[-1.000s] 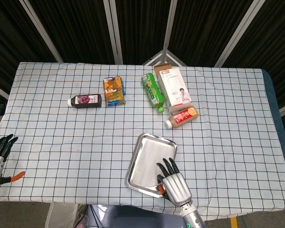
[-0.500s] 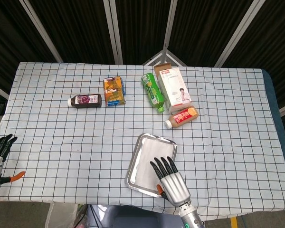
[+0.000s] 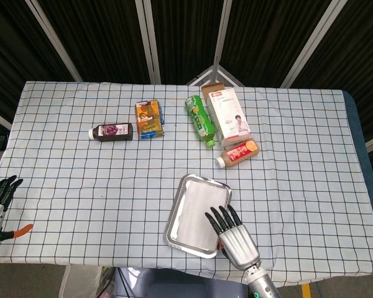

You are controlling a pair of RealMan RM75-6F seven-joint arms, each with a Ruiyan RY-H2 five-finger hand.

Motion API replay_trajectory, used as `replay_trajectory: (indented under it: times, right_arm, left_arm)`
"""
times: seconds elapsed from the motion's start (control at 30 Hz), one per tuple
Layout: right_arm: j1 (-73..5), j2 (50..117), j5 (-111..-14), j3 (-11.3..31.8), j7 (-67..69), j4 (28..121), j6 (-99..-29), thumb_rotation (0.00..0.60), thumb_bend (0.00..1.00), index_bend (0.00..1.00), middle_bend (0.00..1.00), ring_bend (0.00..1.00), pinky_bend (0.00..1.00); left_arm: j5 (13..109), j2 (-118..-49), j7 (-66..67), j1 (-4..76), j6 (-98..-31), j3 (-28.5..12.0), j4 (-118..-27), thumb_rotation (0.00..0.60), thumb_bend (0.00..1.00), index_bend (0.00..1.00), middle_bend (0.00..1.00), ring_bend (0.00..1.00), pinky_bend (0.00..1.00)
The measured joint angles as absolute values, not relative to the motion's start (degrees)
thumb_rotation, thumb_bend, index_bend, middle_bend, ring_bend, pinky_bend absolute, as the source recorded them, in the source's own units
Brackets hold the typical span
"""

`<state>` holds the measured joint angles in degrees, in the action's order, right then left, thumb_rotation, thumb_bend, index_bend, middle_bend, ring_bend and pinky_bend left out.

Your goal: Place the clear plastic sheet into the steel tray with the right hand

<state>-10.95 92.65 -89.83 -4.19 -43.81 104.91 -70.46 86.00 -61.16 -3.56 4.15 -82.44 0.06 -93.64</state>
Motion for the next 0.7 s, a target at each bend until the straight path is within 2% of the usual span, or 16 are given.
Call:
replay_trajectory:
  times: [0.23, 0.7]
  right_arm:
    - [-14.47, 86.84, -86.03, -5.09, -49.34, 107.13, -62.77, 0.600, 1.00, 0.09, 0.08, 0.00, 0.00]
    - [-19.09, 86.45, -78.55, -5.49, -55.21, 108.01, -55.62, 0.600, 1.00, 0.12, 0.08, 0.00, 0.00]
  left_arm:
    - [85.74, -61.16, -3.57, 4.14, -82.41, -0.04, -93.68, 0.600, 0.00, 0.00, 0.00, 0.00, 0.00]
    - [85.38, -61.10, -4.07, 4.18, -82.38, -0.29, -93.49, 0.600, 0.00, 0.00, 0.00, 0.00, 0.00]
